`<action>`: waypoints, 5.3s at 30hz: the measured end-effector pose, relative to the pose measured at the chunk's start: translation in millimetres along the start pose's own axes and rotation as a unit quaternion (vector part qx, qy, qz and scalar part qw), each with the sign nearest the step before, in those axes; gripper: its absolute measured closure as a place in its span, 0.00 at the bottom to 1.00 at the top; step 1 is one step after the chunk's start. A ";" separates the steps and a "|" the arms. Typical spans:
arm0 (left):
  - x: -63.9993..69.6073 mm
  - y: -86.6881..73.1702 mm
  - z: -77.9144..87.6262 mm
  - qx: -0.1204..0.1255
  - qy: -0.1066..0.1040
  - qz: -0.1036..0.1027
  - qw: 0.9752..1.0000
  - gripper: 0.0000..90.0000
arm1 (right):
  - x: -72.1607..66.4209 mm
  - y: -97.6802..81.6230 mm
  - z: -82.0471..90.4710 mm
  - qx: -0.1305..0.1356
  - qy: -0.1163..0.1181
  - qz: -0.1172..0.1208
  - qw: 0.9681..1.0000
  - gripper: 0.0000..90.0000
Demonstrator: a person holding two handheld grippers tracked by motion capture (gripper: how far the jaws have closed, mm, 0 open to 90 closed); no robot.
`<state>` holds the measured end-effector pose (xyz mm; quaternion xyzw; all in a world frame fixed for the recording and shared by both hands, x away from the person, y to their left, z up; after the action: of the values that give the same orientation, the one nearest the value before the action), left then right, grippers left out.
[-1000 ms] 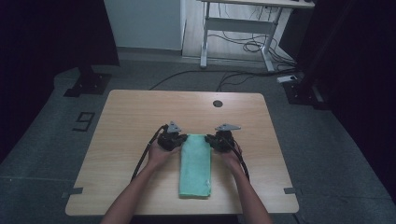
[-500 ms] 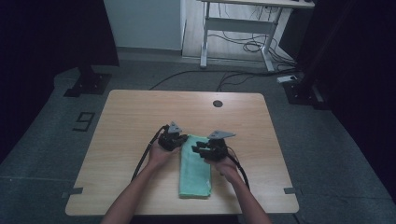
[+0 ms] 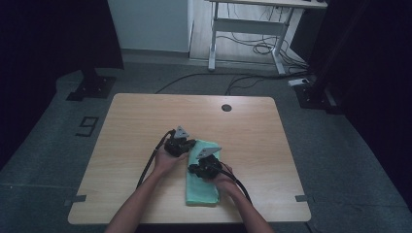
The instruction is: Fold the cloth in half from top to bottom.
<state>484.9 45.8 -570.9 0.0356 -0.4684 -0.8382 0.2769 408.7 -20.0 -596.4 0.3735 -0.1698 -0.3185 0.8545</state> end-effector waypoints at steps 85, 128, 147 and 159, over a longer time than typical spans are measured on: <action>77.3 -11.5 51.2 0.058 -0.027 -0.123 0.990 0.96 | 60.3 -14.6 85.1 0.158 -0.081 -0.028 0.984 0.92; 117.9 -64.8 19.8 -0.047 -0.092 -0.076 0.992 0.61 | -5.6 -78.3 85.9 0.036 -0.047 -0.045 0.997 0.45; 94.6 -60.2 8.0 -0.068 -0.069 -0.039 0.994 0.61 | 29.0 -59.2 63.6 0.018 -0.086 -0.037 0.995 0.47; 105.4 -72.5 23.1 -0.079 -0.070 -0.040 0.994 0.57 | 9.6 -74.7 77.4 0.017 -0.087 -0.031 0.996 0.35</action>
<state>357.3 40.5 -595.3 -0.0267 -0.4169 -0.8837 0.2111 343.8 -106.2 -600.3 0.3643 -0.2373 -0.3728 0.8197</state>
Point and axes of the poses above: each handheld gripper's, and its own axes: z roughly backward along the jaws, y roughly out of its top, x roughly to its right, the point moved 8 cm from there along -z, roughly forward along the jaws, and after that the axes turned 15 degrees about -y, right-handed, at the moved point
